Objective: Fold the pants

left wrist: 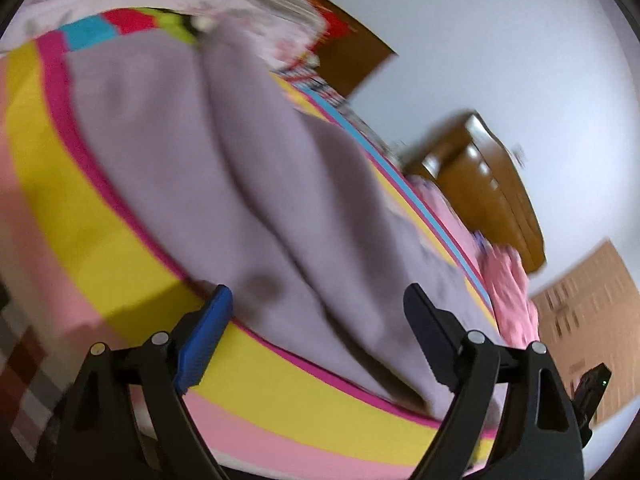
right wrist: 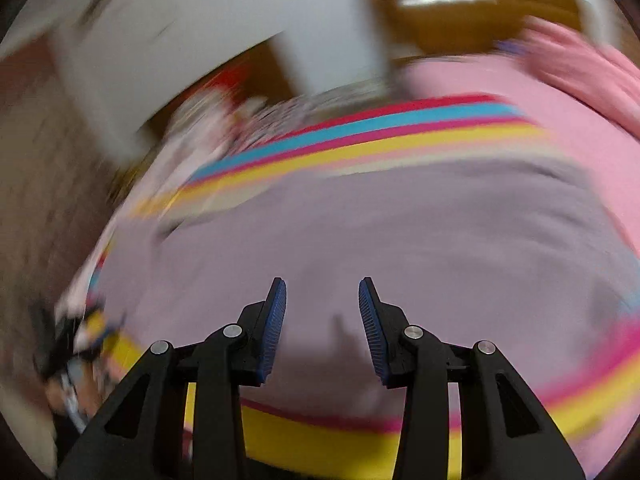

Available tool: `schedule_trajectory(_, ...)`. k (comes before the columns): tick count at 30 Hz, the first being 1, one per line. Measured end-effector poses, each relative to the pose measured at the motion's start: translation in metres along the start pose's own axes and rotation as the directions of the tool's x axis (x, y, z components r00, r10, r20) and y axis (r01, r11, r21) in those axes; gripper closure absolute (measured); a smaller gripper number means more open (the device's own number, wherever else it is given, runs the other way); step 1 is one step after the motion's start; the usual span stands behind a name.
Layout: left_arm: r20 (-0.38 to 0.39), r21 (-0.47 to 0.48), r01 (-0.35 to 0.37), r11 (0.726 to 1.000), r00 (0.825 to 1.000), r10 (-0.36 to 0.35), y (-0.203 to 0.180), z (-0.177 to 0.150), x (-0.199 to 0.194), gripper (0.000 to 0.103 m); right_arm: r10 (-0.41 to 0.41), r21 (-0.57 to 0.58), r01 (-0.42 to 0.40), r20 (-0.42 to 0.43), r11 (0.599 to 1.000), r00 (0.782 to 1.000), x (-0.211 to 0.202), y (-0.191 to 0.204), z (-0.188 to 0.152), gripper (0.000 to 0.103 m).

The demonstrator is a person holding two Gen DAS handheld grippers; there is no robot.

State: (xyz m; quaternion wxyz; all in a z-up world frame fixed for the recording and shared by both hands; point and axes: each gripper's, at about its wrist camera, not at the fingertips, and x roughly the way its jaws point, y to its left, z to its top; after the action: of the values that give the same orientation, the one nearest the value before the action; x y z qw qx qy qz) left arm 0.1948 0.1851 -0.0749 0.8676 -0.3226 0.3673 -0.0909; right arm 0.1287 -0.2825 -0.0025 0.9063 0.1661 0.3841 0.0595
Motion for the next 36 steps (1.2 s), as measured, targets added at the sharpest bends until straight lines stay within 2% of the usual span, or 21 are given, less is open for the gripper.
schedule_trajectory(3, 0.048, 0.015, -0.059, 0.998, 0.997, 0.058, 0.017, 0.024, -0.014, 0.013, 0.069, -0.267, -0.083, -0.061, 0.96, 0.996, 0.056, 0.09, 0.024, 0.064)
schedule_trajectory(7, 0.108, 0.037, -0.131, 0.991, 0.986, 0.126, 0.03, 0.056, -0.022, 0.012, 0.17, -0.493, -0.219, -0.143, 0.842, 0.975, 0.129, 0.19, 0.051, 0.064)
schedule_trajectory(9, 0.103, 0.022, -0.133, 0.991, 0.986, 0.13, 0.038, 0.068, -0.022, 0.012, 0.193, -0.511, -0.259, -0.179, 0.82, 0.965, 0.154, 0.213, 0.061, 0.064)
schedule_trajectory(13, 0.098, 0.007, -0.098, 0.995, 0.99, 0.097, 0.05, 0.089, -0.009, 0.012, 0.308, -0.42, -0.398, -0.266, 0.816, 0.913, 0.21, 0.246, 0.101, 0.064)
schedule_trajectory(15, 0.083, -0.034, -0.076, 0.997, 0.993, 0.079, 0.061, 0.102, 0.008, 0.013, 0.37, -0.429, -0.461, -0.281, 0.777, 0.886, 0.228, 0.27, 0.118, 0.064)
schedule_trajectory(16, 0.08, -0.051, -0.066, 0.996, 0.994, 0.07, 0.063, 0.106, 0.013, 0.013, 0.401, -0.435, -0.506, -0.315, 0.744, 0.86, 0.242, 0.289, 0.126, 0.064)
schedule_trajectory(18, 0.086, -0.104, -0.023, 0.994, 0.996, 0.032, 0.073, 0.121, 0.025, 0.013, 0.395, -0.443, -0.544, -0.387, 0.713, 0.833, 0.274, 0.33, 0.141, 0.064)
schedule_trajectory(20, 0.104, -0.161, 0.003, 0.987, 0.994, 0.014, 0.082, 0.138, 0.041, 0.017, 0.368, -0.453, -0.551, -0.432, 0.701, 0.824, 0.301, 0.352, 0.151, 0.064)
schedule_trajectory(23, 0.094, -0.218, 0.001, 0.976, 0.995, 0.02, 0.09, 0.151, 0.056, 0.018, 0.34, -0.368, -0.598, -0.565, 0.712, 0.752, 0.365, 0.378, 0.164, 0.064)
schedule_trajectory(25, 0.089, -0.21, -0.01, 0.978, 0.996, 0.03, 0.088, 0.153, 0.058, 0.018, 0.311, -0.356, -0.6, -0.608, 0.716, 0.731, 0.399, 0.387, 0.17, 0.061)
schedule_trajectory(26, 0.088, -0.204, -0.016, 0.979, 0.996, 0.034, 0.087, 0.153, 0.059, 0.017, 0.302, -0.342, -0.611, -0.637, 0.714, 0.709, 0.411, 0.39, 0.169, 0.057)
schedule_trajectory(27, 0.089, -0.202, -0.015, 0.979, 0.995, 0.034, 0.087, 0.151, 0.058, 0.016, 0.305, -0.307, -0.63, -0.673, 0.714, 0.674, 0.423, 0.39, 0.17, 0.044)
schedule_trajectory(28, 0.09, -0.212, -0.006, 0.977, 0.996, 0.026, 0.087, 0.15, 0.058, 0.015, 0.317, -0.24, -0.654, -0.724, 0.717, 0.613, 0.439, 0.392, 0.168, 0.03)
schedule_trajectory(29, 0.09, -0.227, 0.004, 0.974, 0.996, 0.016, 0.088, 0.148, 0.058, 0.014, 0.323, -0.194, -0.665, -0.755, 0.721, 0.571, 0.452, 0.39, 0.167, 0.027)
schedule_trajectory(30, 0.09, -0.237, 0.014, 0.971, 0.996, 0.008, 0.087, 0.147, 0.059, 0.013, 0.357, -0.122, -0.691, -0.785, 0.712, 0.506, 0.465, 0.388, 0.167, 0.023)
schedule_trajectory(31, 0.089, -0.24, 0.018, 0.971, 0.996, 0.004, 0.086, 0.146, 0.059, 0.013, 0.385, -0.088, -0.71, -0.791, 0.699, 0.476, 0.468, 0.389, 0.166, 0.023)
schedule_trajectory(32, 0.093, -0.238, 0.018, 0.971, 0.996, 0.004, 0.084, 0.144, 0.057, 0.013, 0.416, -0.071, -0.738, -0.788, 0.671, 0.454, 0.468, 0.389, 0.169, 0.025)
schedule_trajectory(33, 0.1, -0.235, 0.014, 0.972, 0.995, 0.009, 0.082, 0.143, 0.056, 0.013, 0.437, -0.055, -0.763, -0.792, 0.644, 0.426, 0.469, 0.389, 0.169, 0.04)
schedule_trajectory(34, 0.116, -0.235, 0.003, 0.972, 0.993, 0.025, 0.083, 0.141, 0.054, 0.013, 0.436, -0.065, -0.776, -0.796, 0.628, 0.42, 0.467, 0.392, 0.168, 0.066)
schedule_trajectory(35, 0.123, -0.235, -0.004, 0.972, 0.992, 0.034, 0.084, 0.14, 0.054, 0.013, 0.427, -0.089, -0.783, -0.797, 0.615, 0.426, 0.464, 0.394, 0.167, 0.073)
schedule_trajectory(36, 0.123, -0.234, -0.002, 0.972, 0.992, 0.032, 0.087, 0.14, 0.056, 0.013, 0.413, -0.139, -0.789, -0.79, 0.598, 0.453, 0.459, 0.398, 0.167, 0.083)
